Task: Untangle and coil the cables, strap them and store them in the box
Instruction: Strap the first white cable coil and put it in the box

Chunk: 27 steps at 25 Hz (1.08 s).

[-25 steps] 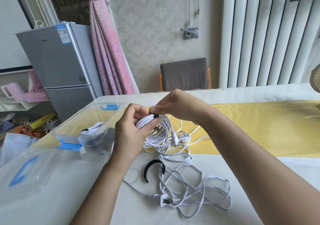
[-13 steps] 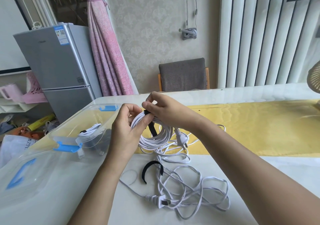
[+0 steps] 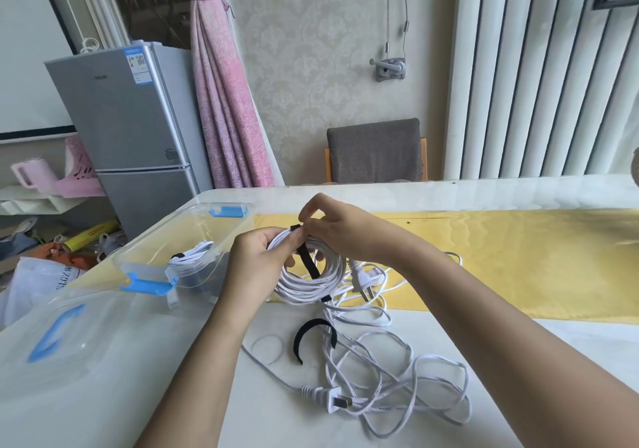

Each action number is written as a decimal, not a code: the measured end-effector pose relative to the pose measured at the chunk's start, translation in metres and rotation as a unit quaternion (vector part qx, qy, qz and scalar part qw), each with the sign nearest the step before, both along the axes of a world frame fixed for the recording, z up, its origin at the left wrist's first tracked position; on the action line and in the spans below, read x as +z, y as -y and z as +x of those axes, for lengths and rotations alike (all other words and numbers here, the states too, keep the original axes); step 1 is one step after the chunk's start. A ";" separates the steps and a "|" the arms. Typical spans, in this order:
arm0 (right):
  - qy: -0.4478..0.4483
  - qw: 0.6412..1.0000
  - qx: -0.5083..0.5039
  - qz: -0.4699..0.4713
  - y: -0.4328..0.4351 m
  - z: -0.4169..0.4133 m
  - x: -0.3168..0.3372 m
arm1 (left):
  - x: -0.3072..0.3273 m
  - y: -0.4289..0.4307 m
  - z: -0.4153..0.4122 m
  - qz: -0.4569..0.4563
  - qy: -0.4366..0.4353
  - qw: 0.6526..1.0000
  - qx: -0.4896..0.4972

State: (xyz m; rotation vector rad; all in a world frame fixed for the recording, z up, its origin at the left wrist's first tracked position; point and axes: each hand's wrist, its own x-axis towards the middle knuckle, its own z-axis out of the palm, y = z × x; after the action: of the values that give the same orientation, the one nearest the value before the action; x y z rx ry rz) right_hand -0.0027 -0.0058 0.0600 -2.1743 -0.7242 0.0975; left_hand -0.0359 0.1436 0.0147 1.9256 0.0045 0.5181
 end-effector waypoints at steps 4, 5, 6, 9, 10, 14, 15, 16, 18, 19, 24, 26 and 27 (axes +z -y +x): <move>0.141 0.983 0.055 -0.107 0.003 -0.002 0.000 | -0.003 -0.004 0.004 -0.097 -0.034 0.995 -0.010; 0.175 0.976 0.059 -0.111 0.001 -0.001 -0.003 | -0.003 -0.003 0.004 -0.096 -0.041 0.994 -0.014; 0.207 0.969 0.063 -0.120 -0.001 0.001 -0.007 | -0.004 -0.001 0.004 -0.093 -0.047 0.994 -0.020; 0.251 0.954 0.051 -0.153 -0.003 0.005 -0.014 | -0.011 0.003 0.007 -0.104 -0.068 0.992 -0.036; 0.257 0.953 0.046 -0.156 -0.003 0.007 -0.016 | -0.012 0.002 0.008 -0.114 -0.076 0.990 -0.044; 0.293 0.948 0.066 -0.107 -0.003 0.007 -0.016 | -0.010 0.002 0.008 -0.177 -0.114 0.976 -0.052; 0.306 0.946 0.078 -0.077 -0.003 0.007 -0.015 | -0.009 0.002 0.008 -0.191 -0.118 0.973 -0.044; 0.320 0.941 0.093 -0.051 -0.003 0.007 -0.014 | -0.008 0.000 0.009 -0.205 -0.114 0.971 -0.038; 0.337 0.934 0.116 -0.015 -0.004 0.007 -0.015 | -0.006 -0.003 0.010 -0.229 -0.104 0.967 -0.035; 0.342 0.932 0.118 0.000 -0.005 0.007 -0.015 | -0.006 -0.004 0.010 -0.235 -0.100 0.966 -0.035; 0.362 0.925 0.112 0.006 -0.002 0.012 -0.011 | -0.008 -0.003 0.011 -0.200 -0.098 0.974 -0.051; 0.328 0.938 0.113 0.003 0.001 0.014 -0.007 | -0.009 0.002 0.009 -0.168 -0.092 0.980 -0.050; 0.309 0.945 0.106 0.005 0.003 0.014 -0.006 | -0.009 0.005 0.007 -0.150 -0.085 0.984 -0.051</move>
State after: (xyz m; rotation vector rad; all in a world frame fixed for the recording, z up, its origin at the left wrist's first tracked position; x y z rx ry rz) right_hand 0.0112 -0.0088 0.0537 -2.1137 -1.3021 -0.5002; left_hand -0.0285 0.1386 0.0053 1.6591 0.0890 0.2649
